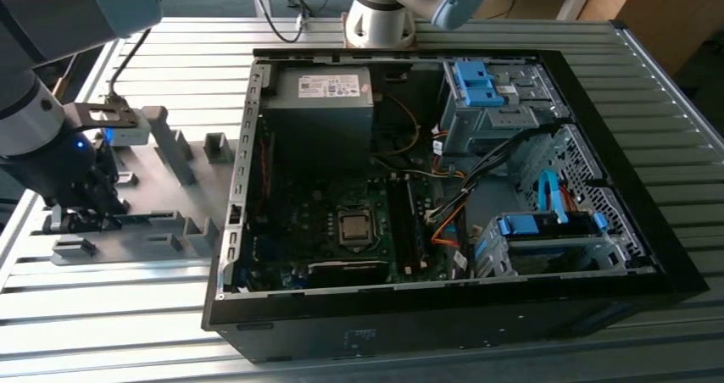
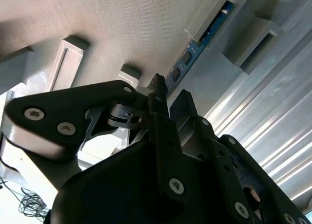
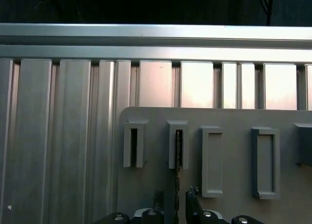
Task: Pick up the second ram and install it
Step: 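Pick up the second ram and move it above second insertion slot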
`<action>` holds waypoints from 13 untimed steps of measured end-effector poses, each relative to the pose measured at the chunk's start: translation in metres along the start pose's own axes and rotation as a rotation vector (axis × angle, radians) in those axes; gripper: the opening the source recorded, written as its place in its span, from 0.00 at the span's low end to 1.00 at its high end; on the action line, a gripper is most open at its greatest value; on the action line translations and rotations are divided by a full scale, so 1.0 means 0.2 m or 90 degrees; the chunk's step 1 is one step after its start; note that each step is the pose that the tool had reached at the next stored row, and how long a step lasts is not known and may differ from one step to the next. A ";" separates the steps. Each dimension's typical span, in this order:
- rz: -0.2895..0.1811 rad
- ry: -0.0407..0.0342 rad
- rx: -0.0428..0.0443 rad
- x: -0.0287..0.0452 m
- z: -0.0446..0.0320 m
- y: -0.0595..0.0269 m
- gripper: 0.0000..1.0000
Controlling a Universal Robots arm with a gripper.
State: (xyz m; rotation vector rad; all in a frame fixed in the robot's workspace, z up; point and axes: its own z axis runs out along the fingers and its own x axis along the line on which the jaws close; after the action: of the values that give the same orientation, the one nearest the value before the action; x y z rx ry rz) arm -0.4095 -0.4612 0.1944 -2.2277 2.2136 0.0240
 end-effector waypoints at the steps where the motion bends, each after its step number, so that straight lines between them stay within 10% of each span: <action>1: 0.000 -0.0001 0.0000 -0.001 0.001 0.000 0.31; 13: 0.000 -0.0008 0.0000 -0.003 0.012 0.000 0.23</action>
State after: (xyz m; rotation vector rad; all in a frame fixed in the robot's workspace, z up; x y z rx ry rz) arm -0.4095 -0.4606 0.1920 -2.2272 2.2129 0.0253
